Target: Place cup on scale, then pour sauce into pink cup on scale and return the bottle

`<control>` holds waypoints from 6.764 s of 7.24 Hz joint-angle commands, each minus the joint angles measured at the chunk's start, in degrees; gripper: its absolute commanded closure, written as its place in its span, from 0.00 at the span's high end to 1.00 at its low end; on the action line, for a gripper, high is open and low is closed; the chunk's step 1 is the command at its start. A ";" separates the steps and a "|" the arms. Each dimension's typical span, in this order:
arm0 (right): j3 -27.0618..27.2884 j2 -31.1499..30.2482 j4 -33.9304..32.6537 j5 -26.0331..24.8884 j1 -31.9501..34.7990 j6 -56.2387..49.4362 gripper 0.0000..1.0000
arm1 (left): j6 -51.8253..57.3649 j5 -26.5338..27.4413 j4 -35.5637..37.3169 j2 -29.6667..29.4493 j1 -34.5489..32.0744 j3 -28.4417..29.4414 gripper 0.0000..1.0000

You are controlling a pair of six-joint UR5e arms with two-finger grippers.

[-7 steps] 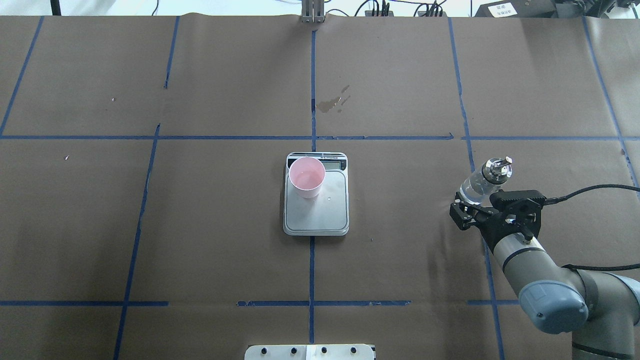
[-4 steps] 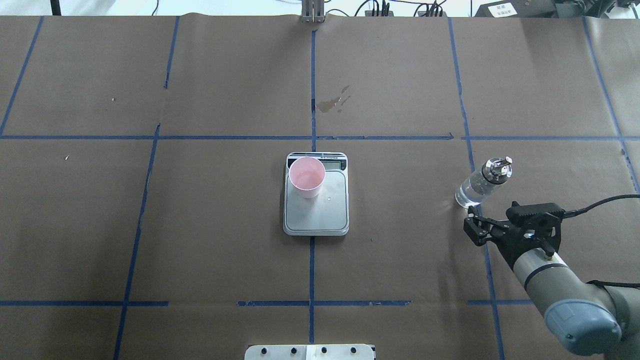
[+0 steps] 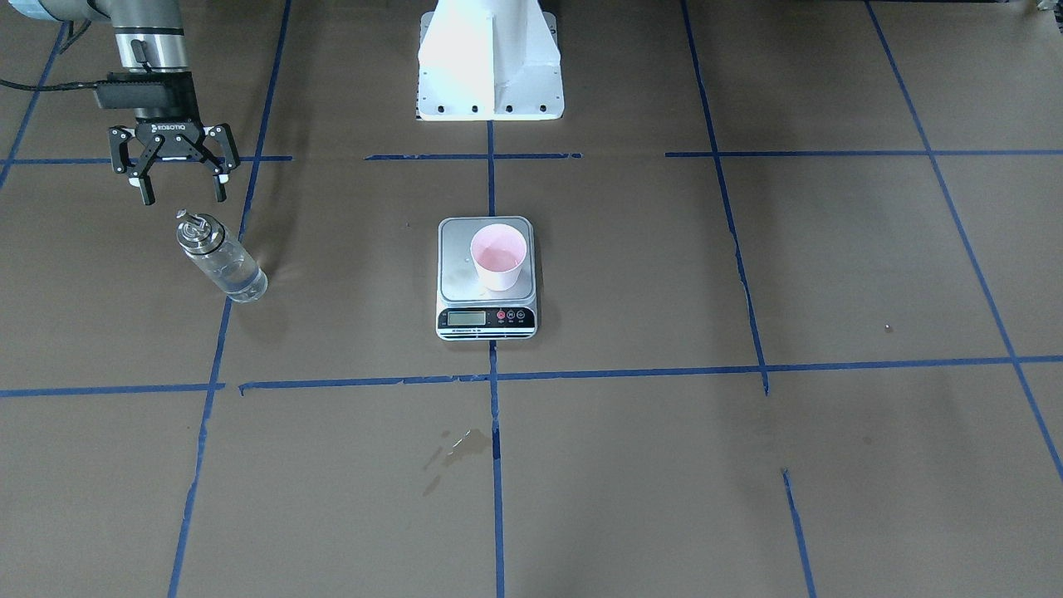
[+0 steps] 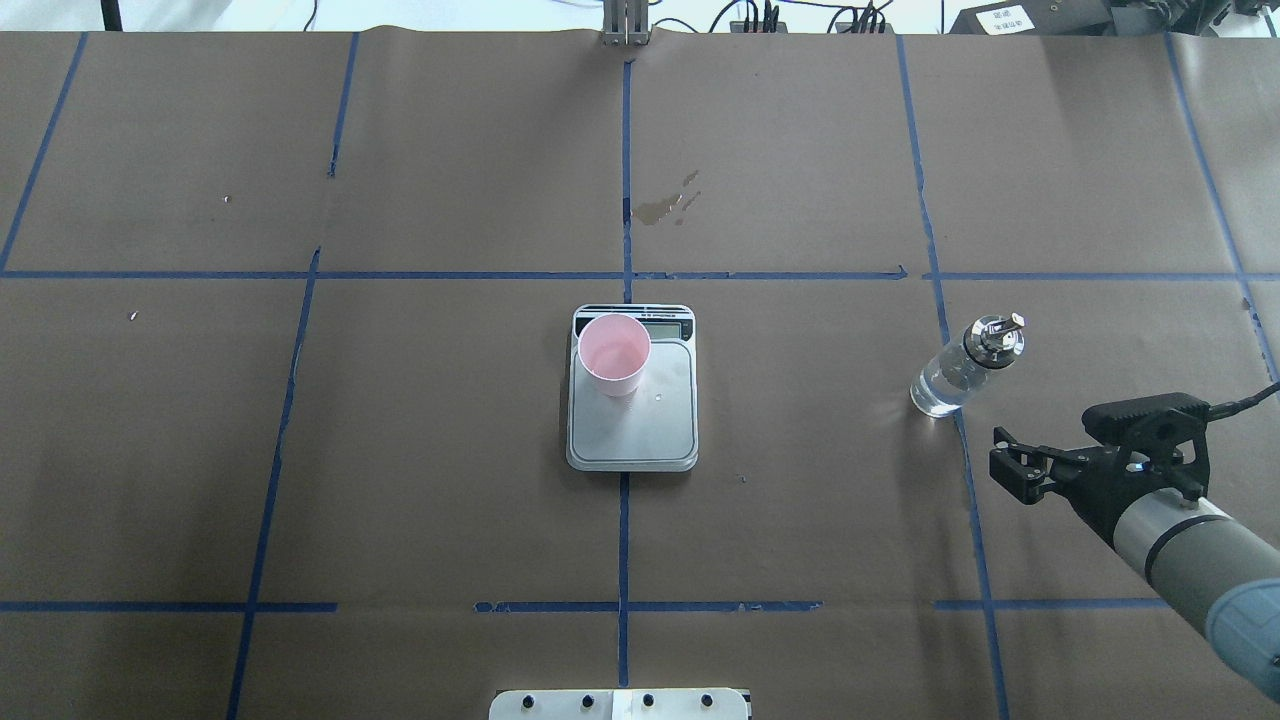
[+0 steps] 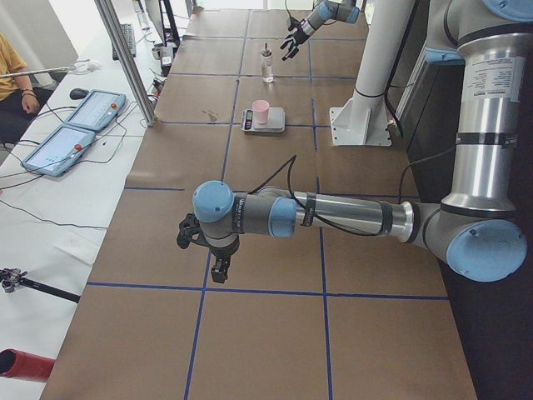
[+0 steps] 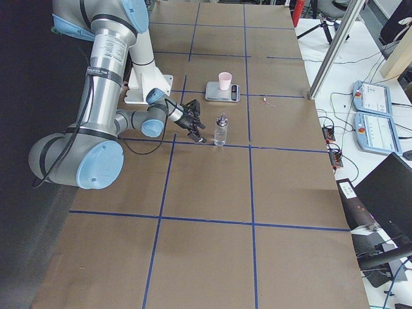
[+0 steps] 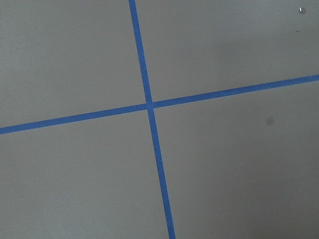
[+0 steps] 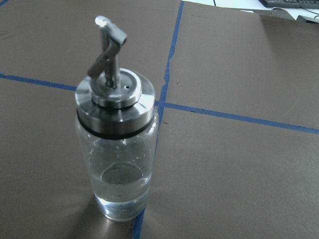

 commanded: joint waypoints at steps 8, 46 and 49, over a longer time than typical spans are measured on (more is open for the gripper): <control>-11.54 15.35 -39.62 66.20 66.86 -59.94 1.00 | 0.09 0.17 0.00 0.32 -0.09 0.19 1.00; -15.94 13.19 -43.71 72.18 69.88 -60.67 1.00 | -0.26 -0.97 -0.09 1.20 -0.44 -1.65 1.00; -16.03 13.19 -43.80 72.18 69.88 -60.75 1.00 | -0.26 -0.97 -0.09 1.20 -0.44 -1.65 1.00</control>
